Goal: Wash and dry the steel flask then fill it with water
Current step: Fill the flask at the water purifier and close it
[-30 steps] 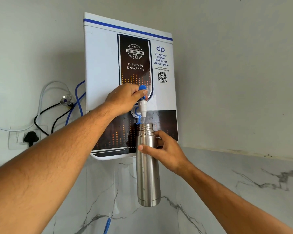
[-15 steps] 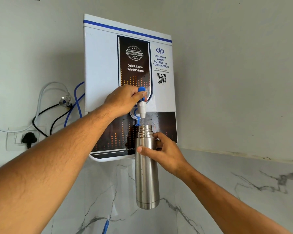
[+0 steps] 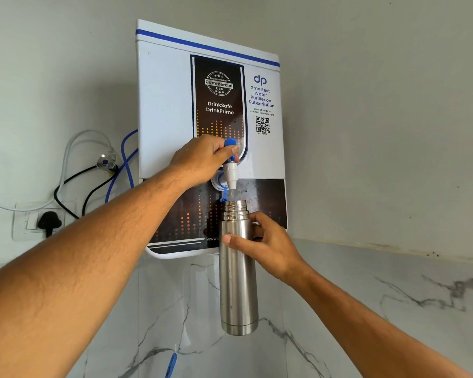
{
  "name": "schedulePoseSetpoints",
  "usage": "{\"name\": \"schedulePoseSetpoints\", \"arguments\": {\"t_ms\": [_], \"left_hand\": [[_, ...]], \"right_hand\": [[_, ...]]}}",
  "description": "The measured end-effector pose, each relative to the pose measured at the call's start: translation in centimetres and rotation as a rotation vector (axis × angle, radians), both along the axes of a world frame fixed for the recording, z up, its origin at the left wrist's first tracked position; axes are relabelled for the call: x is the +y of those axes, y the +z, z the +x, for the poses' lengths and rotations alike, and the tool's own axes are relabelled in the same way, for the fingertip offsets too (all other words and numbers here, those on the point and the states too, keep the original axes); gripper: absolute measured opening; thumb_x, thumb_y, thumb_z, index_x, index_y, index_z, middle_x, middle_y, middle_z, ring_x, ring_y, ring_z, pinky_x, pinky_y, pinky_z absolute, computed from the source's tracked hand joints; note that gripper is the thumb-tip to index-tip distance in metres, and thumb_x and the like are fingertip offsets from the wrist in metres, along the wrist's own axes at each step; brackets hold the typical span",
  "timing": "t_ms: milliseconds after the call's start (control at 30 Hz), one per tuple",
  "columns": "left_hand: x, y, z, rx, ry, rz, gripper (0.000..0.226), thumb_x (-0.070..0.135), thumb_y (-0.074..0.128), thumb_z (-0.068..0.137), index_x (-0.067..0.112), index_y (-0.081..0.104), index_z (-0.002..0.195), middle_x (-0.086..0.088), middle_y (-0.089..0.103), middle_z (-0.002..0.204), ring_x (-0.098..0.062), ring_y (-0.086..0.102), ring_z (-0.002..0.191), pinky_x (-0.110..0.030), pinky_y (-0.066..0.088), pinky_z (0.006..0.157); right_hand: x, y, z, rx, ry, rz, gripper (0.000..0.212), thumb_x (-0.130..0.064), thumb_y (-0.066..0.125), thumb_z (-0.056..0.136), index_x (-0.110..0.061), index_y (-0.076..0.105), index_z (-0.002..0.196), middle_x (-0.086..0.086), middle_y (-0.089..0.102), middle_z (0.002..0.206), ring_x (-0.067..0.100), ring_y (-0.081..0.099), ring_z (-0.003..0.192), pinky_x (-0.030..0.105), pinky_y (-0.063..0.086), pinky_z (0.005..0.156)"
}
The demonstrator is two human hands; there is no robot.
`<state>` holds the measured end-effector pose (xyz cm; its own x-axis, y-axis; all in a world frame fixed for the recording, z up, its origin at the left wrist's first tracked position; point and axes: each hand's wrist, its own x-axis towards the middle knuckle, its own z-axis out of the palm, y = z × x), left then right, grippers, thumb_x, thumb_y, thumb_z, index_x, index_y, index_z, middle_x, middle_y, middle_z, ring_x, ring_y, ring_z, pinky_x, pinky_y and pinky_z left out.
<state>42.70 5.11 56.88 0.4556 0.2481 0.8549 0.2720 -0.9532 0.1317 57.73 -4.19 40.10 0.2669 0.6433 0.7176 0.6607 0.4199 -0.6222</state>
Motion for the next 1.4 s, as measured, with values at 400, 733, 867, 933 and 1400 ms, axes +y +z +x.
{"name": "schedulePoseSetpoints", "arguments": {"t_ms": [400, 733, 867, 933, 1400], "left_hand": [[-0.03, -0.09, -0.02, 0.003, 0.01, 0.005, 0.037, 0.049, 0.051, 0.106, 0.028, 0.079, 0.096, 0.005, 0.076, 0.094, -0.018, 0.067, 0.091, -0.032, 0.046, 0.075], [0.08, -0.18, -0.03, -0.009, 0.008, 0.006, 0.035, 0.05, 0.052, 0.106, 0.029, 0.079, 0.097, 0.006, 0.076, 0.09, -0.017, 0.068, 0.088, -0.038, 0.05, 0.081], [0.08, -0.29, -0.03, -0.009, -0.004, 0.001, 0.035, 0.049, 0.052, 0.106, 0.029, 0.079, 0.097, 0.008, 0.077, 0.095, -0.018, 0.069, 0.093, -0.041, 0.052, 0.086], [0.02, -0.33, -0.02, -0.015, -0.004, 0.004, 0.034, 0.048, 0.052, 0.106, 0.029, 0.079, 0.097, 0.009, 0.077, 0.095, -0.017, 0.069, 0.093, -0.039, 0.052, 0.085], [0.03, -0.37, -0.01, -0.017, -0.005, 0.009, 0.035, 0.048, 0.052, 0.106, 0.03, 0.079, 0.097, 0.009, 0.077, 0.097, -0.016, 0.069, 0.093, -0.041, 0.053, 0.086]], "right_hand": [[-0.11, 0.11, -0.15, 0.001, -0.01, -0.009, 0.065, -0.058, 0.084, 0.077, -0.033, 0.056, 0.13, -0.013, 0.072, 0.116, 0.009, 0.071, 0.104, 0.038, 0.061, 0.095], [-0.21, 0.09, -0.23, 0.012, 0.001, -0.002, 0.06, -0.056, 0.085, 0.078, -0.032, 0.058, 0.127, -0.013, 0.072, 0.112, 0.007, 0.072, 0.1, 0.035, 0.062, 0.093], [-0.18, 0.08, -0.24, 0.011, -0.007, -0.003, 0.062, -0.055, 0.084, 0.078, -0.032, 0.057, 0.129, -0.013, 0.072, 0.114, 0.007, 0.071, 0.101, 0.034, 0.061, 0.093], [-0.05, 0.04, -0.22, 0.015, -0.005, -0.002, 0.062, -0.056, 0.085, 0.078, -0.032, 0.058, 0.128, -0.011, 0.072, 0.115, 0.008, 0.071, 0.102, 0.036, 0.061, 0.094], [0.04, -0.01, -0.11, 0.019, -0.001, -0.006, 0.064, -0.057, 0.085, 0.078, -0.032, 0.056, 0.13, -0.01, 0.072, 0.117, 0.01, 0.072, 0.103, 0.039, 0.062, 0.094]]}}
